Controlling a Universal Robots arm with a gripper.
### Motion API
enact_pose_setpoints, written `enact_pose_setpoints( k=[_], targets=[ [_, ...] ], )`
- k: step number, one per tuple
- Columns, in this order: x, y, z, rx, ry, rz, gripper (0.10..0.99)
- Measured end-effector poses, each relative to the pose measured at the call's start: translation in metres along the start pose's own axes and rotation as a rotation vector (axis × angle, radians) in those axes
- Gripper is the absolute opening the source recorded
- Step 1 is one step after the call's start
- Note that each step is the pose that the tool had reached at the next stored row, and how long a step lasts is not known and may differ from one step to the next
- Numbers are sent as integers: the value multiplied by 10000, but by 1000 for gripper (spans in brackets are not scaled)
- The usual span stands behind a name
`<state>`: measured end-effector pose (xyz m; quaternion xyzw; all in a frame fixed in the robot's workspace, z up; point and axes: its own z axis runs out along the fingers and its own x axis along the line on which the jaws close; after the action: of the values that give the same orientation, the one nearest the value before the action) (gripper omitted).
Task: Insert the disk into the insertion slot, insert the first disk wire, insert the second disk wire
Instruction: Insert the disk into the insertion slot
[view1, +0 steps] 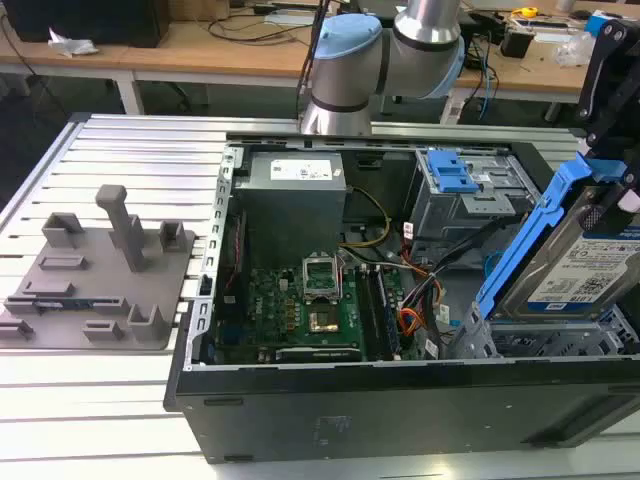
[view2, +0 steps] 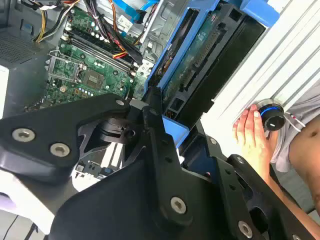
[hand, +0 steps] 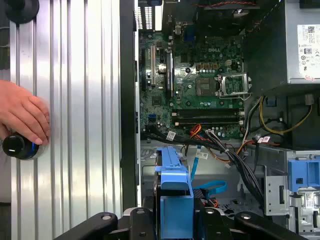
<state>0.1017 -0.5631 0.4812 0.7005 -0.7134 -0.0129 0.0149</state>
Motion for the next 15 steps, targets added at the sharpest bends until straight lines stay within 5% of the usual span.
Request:
enact_pose_setpoints(
  k=[12, 15],
  targets=[
    [0, 0, 0, 0, 0, 0, 365],
    [6, 1, 0, -1, -76, -10, 365]
  ],
)
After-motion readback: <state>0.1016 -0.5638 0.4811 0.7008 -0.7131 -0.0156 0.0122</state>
